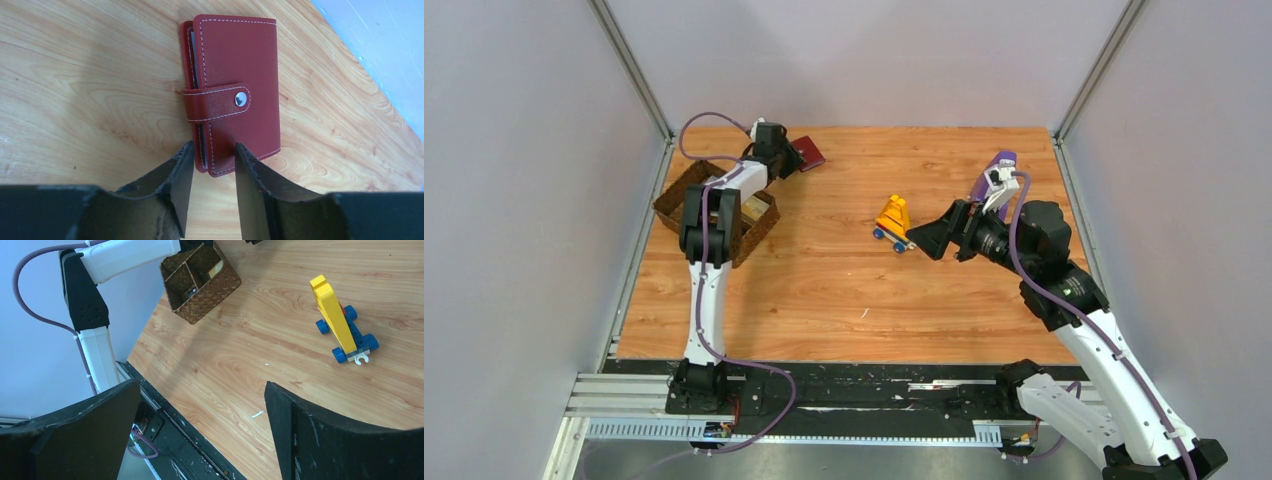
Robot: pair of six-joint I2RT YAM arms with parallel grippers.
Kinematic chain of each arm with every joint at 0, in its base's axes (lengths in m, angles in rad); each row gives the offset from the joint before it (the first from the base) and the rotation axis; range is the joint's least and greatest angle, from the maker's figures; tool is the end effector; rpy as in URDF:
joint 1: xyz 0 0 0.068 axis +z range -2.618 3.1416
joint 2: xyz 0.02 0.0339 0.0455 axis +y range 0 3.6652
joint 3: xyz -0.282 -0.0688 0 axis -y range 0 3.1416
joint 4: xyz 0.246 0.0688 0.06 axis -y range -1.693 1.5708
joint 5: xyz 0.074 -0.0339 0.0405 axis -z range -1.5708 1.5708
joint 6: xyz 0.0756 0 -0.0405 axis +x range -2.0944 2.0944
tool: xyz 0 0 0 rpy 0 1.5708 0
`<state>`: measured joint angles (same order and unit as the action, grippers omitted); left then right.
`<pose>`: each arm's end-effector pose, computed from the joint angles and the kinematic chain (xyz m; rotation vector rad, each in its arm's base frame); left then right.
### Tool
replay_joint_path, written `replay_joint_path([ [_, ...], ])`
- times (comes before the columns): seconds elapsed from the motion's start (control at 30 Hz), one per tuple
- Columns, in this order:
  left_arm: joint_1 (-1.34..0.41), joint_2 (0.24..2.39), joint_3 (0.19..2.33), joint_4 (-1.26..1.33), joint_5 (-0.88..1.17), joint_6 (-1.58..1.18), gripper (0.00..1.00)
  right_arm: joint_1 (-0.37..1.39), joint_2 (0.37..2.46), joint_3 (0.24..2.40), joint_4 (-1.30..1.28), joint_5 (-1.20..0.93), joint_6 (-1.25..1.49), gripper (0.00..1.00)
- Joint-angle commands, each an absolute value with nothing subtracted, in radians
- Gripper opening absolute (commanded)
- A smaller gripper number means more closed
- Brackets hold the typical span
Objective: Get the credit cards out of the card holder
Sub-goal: Move to the corner of the board.
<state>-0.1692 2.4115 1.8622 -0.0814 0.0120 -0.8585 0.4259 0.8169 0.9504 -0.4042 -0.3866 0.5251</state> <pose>0.5835 -0.1006 0.1361 -0.7584 2.1332 -0.5772 0.1718 0.1092 0.3728 -0.1907 1.9365 1.0048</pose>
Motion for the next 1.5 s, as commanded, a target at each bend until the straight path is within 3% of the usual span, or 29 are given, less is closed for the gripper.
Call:
replay_joint_path([
  [0.0, -0.163, 2.435, 1.905, -0.046, 0.03, -0.88, 0.4, 0.43, 0.809, 0.982, -0.36, -0.368, 0.524, 0.98],
  [0.1, -0.163, 2.437, 1.904, -0.046, 0.041, -0.879, 0.31, 0.43, 0.799, 0.978, -0.36, -0.364, 0.53, 0.97],
  [0.23, -0.163, 2.433, 1.904, -0.058, 0.068, -0.878, 0.02, 0.43, 0.78, 0.967, -0.36, -0.351, 0.545, 0.97],
  [0.27, -0.163, 2.43, 1.903, -0.064, 0.08, -0.874, 0.01, 0.43, 0.777, 0.963, -0.36, -0.346, 0.549, 0.96],
  [0.6, -0.166, 2.312, 1.804, -0.129, 0.189, -0.834, 0.0, 0.43, 0.728, 0.937, -0.447, -0.297, 0.607, 0.95],
  [0.97, -0.237, 2.021, 1.473, -0.153, 0.199, -0.774, 0.0, 0.43, 0.625, 0.874, -0.521, -0.279, 0.61, 0.95],
  [1.47, -0.47, 1.525, 0.939, -0.243, 0.231, -0.736, 0.0, 0.43, 0.493, 0.807, -0.66, -0.291, 0.614, 0.93],
])
